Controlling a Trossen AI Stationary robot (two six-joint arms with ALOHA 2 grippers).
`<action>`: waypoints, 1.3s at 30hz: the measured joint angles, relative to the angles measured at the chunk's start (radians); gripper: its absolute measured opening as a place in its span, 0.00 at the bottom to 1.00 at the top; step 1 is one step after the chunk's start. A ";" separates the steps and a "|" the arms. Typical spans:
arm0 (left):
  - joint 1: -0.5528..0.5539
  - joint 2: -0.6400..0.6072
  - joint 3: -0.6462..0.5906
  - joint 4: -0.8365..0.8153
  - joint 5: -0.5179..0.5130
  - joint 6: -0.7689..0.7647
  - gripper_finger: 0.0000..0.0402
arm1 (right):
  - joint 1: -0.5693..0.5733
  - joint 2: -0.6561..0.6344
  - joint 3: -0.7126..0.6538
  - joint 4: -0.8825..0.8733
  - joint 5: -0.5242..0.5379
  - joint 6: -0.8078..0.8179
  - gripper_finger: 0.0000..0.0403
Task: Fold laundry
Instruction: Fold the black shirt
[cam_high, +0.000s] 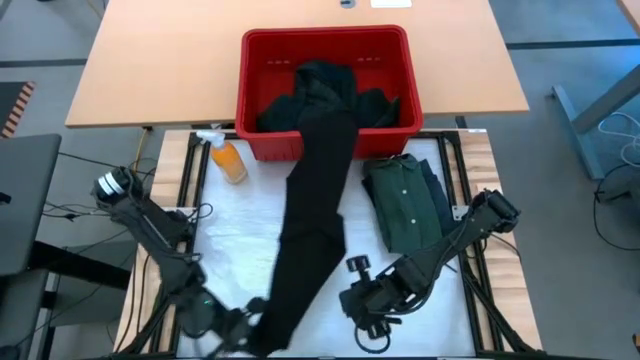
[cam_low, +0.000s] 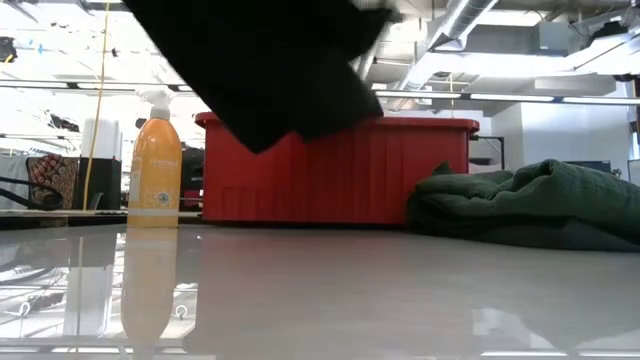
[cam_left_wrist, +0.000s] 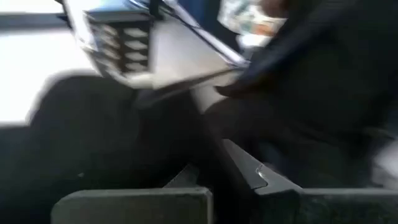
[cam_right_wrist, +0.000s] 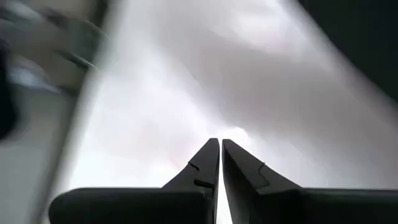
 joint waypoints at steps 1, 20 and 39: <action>-0.034 -0.015 0.000 -0.027 0.000 -0.037 0.00 | 0.002 0.000 -0.004 -0.038 0.038 0.007 0.11; -0.320 0.140 -0.001 -0.170 -0.238 -0.758 0.00 | -0.296 -0.146 -0.536 0.656 0.147 -0.043 0.11; -0.376 0.149 -0.001 -0.200 -0.284 -0.998 0.00 | -0.581 0.056 -0.537 0.845 0.290 -0.507 0.55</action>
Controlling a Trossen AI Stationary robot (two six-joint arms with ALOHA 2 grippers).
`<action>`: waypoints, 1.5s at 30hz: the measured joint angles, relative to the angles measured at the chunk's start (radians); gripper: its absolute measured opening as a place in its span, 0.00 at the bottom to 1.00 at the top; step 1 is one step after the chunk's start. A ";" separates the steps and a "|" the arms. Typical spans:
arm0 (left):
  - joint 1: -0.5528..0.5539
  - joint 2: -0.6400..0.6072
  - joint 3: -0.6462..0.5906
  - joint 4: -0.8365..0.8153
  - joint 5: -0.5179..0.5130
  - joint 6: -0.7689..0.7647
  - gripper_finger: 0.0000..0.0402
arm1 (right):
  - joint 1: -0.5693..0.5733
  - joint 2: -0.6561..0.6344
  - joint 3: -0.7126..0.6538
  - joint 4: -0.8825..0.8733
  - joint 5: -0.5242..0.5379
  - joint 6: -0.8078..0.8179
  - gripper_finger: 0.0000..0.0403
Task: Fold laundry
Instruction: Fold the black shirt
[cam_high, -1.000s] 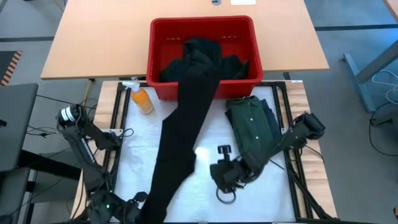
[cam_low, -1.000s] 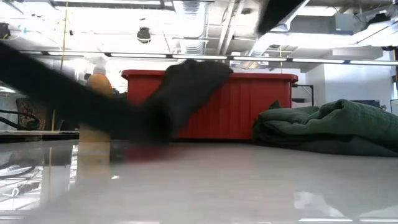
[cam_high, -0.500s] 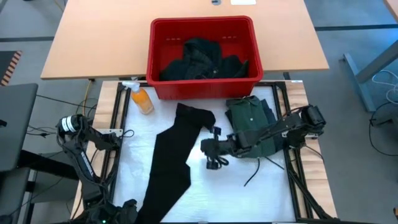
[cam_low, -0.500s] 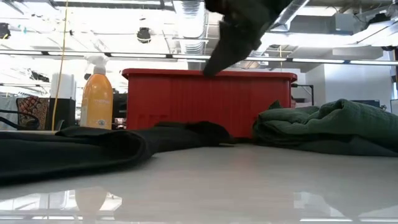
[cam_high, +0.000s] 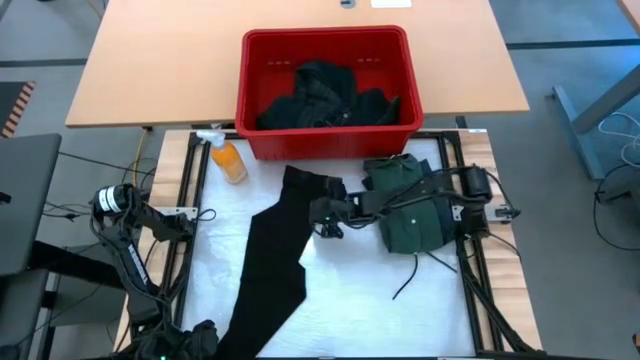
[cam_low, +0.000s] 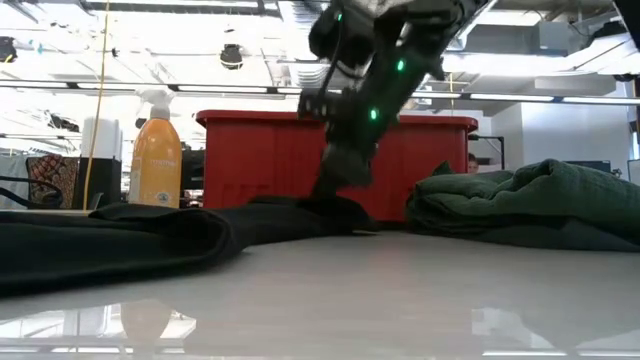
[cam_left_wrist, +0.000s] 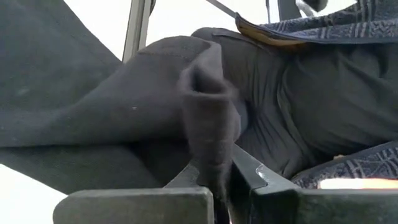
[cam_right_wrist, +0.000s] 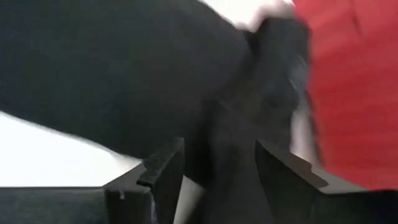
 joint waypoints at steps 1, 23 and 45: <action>0.000 0.000 0.000 0.000 0.000 0.004 0.00 | -0.001 0.012 0.000 -0.012 0.048 0.000 0.56; 0.046 0.000 0.000 -0.175 0.026 -0.118 0.26 | 0.038 -0.125 0.000 -0.066 0.154 0.084 0.05; 0.419 -0.002 0.312 -0.312 0.006 1.112 0.52 | 0.444 -0.139 0.001 0.065 0.072 0.454 0.05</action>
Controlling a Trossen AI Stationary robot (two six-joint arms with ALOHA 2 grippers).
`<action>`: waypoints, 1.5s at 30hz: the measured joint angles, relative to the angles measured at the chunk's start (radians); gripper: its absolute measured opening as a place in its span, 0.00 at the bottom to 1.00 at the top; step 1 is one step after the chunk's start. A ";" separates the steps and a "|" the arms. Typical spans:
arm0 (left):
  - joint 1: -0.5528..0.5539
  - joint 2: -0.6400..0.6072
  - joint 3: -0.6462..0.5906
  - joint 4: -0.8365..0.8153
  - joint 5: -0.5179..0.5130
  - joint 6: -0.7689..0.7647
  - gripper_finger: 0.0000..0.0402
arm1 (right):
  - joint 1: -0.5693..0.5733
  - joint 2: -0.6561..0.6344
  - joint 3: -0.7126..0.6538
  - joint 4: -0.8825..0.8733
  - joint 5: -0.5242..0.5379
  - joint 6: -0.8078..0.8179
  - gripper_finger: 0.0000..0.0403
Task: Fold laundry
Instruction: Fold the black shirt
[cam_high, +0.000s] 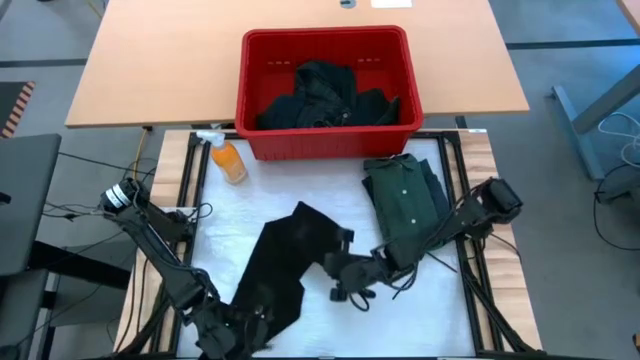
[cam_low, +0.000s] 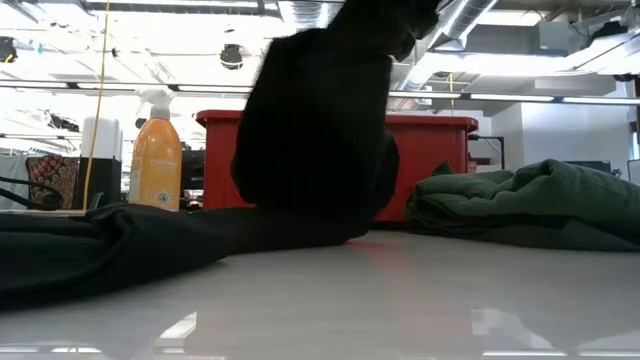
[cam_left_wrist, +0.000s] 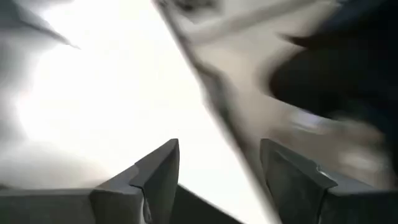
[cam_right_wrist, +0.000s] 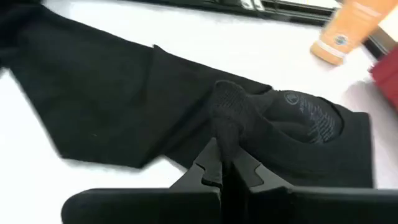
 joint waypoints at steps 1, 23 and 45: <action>-0.001 0.000 0.000 0.013 -0.087 0.069 0.52 | 0.005 0.009 0.000 0.024 0.000 0.000 0.05; 0.269 0.069 -0.026 0.010 -0.320 0.265 0.51 | 0.003 0.037 0.000 0.077 -0.056 0.012 0.05; 0.325 0.069 -0.027 -0.070 -0.166 0.190 0.17 | 0.002 0.037 0.000 0.076 -0.128 -0.059 0.07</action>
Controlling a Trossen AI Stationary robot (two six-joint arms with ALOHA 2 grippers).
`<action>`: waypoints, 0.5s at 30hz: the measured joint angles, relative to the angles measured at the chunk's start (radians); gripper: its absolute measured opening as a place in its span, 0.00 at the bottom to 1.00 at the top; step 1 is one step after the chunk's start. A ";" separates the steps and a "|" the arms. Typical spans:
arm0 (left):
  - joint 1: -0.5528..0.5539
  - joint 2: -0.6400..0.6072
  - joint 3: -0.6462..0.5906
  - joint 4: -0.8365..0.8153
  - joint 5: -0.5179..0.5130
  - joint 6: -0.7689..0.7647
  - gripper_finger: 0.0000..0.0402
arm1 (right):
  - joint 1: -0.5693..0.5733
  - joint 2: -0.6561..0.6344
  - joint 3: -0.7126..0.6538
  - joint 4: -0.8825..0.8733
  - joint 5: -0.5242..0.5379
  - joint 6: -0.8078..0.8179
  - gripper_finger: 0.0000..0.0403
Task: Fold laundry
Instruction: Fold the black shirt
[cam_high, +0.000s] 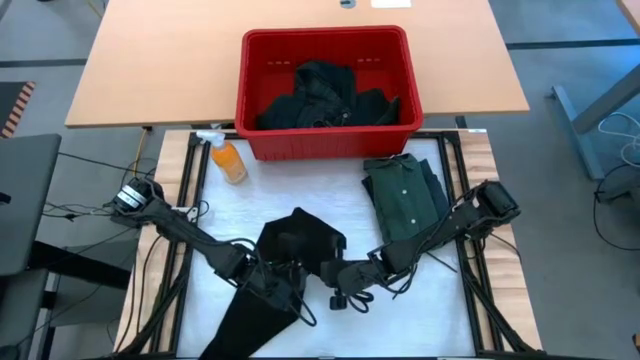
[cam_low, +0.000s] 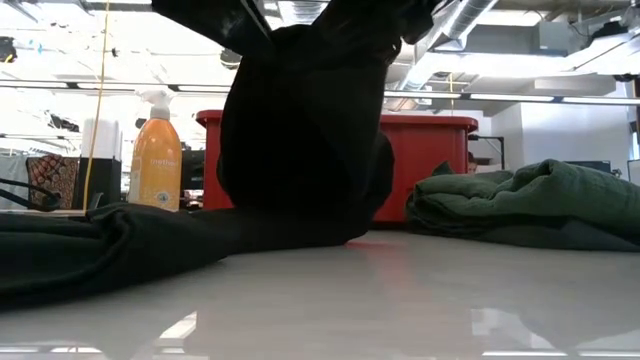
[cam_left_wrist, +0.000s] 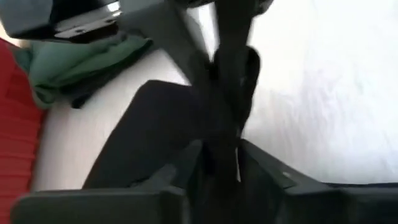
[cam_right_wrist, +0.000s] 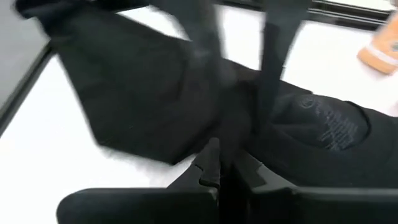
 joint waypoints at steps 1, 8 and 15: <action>0.000 0.000 0.000 0.000 0.001 -0.002 0.11 | 0.001 0.000 0.000 -0.001 -0.021 -0.011 0.07; -0.025 0.000 0.027 -0.005 0.002 0.023 0.00 | 0.031 -0.001 0.004 -0.028 -0.052 -0.091 0.19; -0.079 -0.001 0.147 -0.125 -0.070 0.063 0.00 | 0.054 -0.003 0.102 -0.344 0.001 0.005 0.37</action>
